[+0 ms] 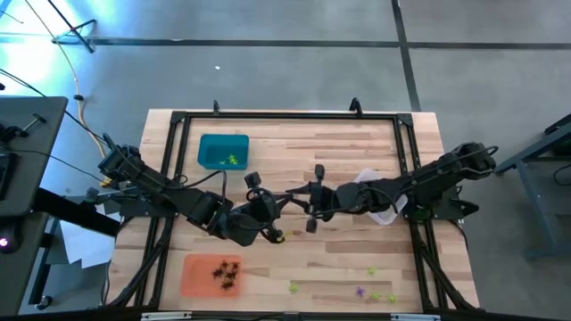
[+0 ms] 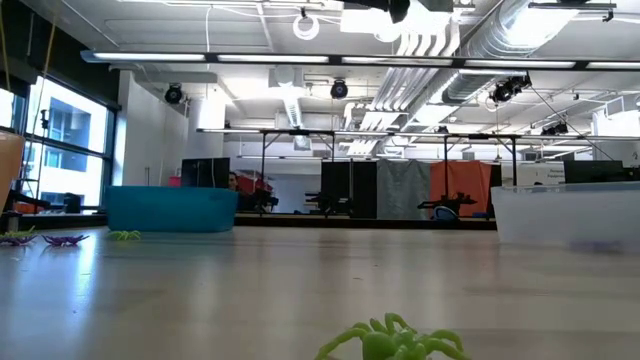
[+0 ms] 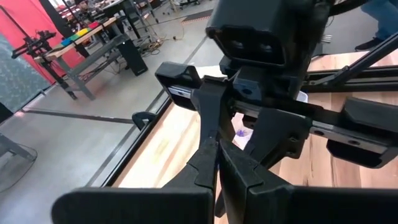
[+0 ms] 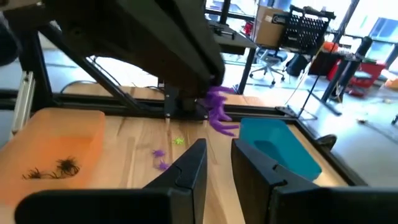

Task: Sort Halloween decoration
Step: Put the violet spider toy into the transparent bin

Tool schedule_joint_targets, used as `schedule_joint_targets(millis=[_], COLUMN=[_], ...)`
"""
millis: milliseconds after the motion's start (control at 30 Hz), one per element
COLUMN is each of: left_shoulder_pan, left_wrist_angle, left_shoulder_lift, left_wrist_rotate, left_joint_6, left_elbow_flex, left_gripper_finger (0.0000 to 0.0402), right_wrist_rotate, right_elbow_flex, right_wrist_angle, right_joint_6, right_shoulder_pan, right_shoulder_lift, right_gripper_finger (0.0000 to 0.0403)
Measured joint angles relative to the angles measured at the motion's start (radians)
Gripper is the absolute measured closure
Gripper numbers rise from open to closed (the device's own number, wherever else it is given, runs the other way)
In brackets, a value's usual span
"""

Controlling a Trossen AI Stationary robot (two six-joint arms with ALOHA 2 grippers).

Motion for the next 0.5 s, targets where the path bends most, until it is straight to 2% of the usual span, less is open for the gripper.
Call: schedule_joint_targets(millis=[500], left_shoulder_pan=[0.043], left_wrist_angle=[0.002], left_shoulder_lift=[0.019], left_wrist_rotate=[0.049], left_joint_6=[-0.009], left_elbow_flex=[-0.001], left_gripper_finger=[0.0402], right_wrist_rotate=[-0.037], right_elbow_flex=[0.0], right_wrist_angle=[0.076], right_joint_6=[-0.024], right_shoulder_pan=[0.0], right_shoulder_lift=[0.0], right_gripper_finger=[0.0332])
